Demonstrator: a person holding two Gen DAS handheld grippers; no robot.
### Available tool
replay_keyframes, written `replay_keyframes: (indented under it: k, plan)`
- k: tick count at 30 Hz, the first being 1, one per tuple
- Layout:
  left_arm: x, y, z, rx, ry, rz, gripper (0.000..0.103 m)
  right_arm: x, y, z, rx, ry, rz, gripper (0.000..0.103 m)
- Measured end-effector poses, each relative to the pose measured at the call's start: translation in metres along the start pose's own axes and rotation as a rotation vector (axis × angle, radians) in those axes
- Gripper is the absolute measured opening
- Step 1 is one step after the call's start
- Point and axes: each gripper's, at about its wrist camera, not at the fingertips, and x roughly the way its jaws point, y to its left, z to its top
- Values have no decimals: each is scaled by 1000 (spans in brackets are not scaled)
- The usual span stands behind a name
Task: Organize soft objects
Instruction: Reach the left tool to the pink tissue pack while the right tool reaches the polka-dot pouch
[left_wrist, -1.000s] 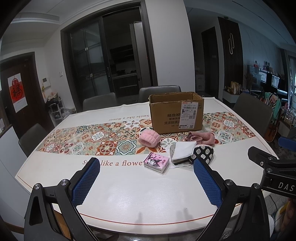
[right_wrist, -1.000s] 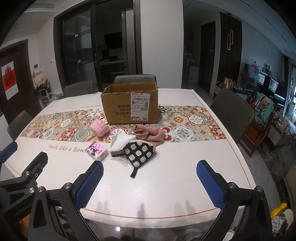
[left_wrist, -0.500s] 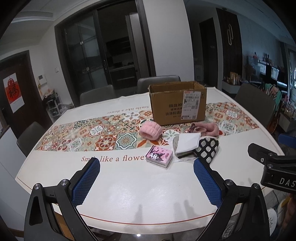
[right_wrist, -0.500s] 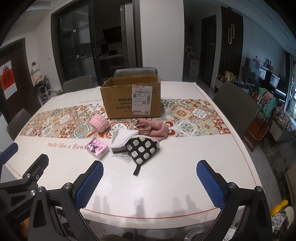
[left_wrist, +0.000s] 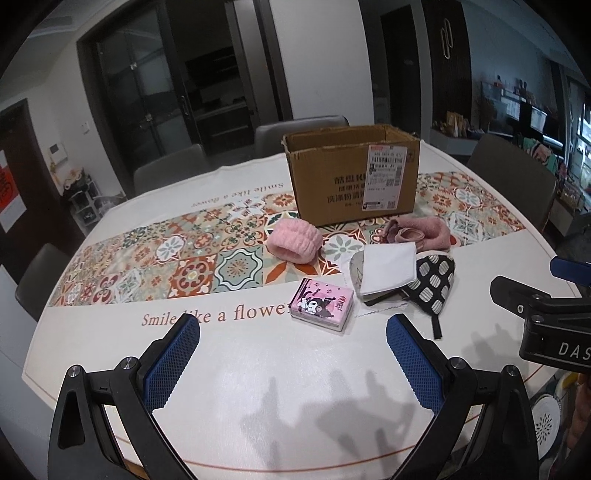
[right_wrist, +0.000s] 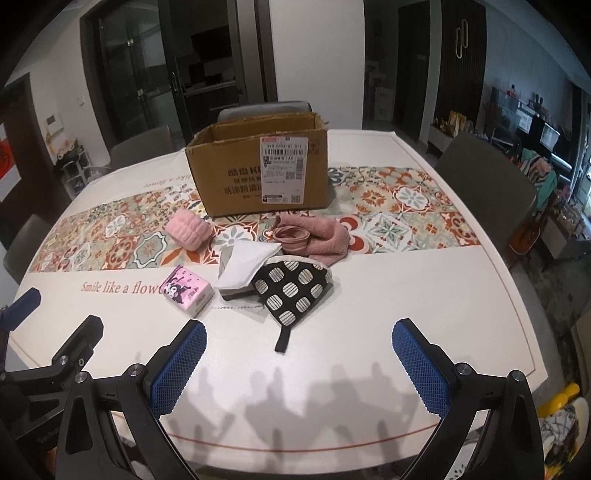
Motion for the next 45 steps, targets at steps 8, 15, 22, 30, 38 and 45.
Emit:
replay_keyframes:
  k: [8, 15, 22, 30, 38, 45]
  plan:
    - [53, 7, 13, 41, 92, -51, 103, 46, 9, 14, 29, 109, -30, 102]
    - [96, 12, 16, 68, 184, -131, 103, 85, 16, 19, 53, 219, -49, 101]
    - [130, 11, 13, 103, 263, -197, 103, 117, 23, 14, 78, 305, -58, 96]
    - [156, -2, 15, 129, 297, -218, 102, 147, 16, 13, 101, 382, -52, 92]
    - [173, -14, 13, 140, 327, -223, 102, 169, 10, 15, 68, 428, -13, 89]
    - [185, -20, 14, 137, 339, -217, 102, 185, 8, 19, 49, 455, 20, 85]
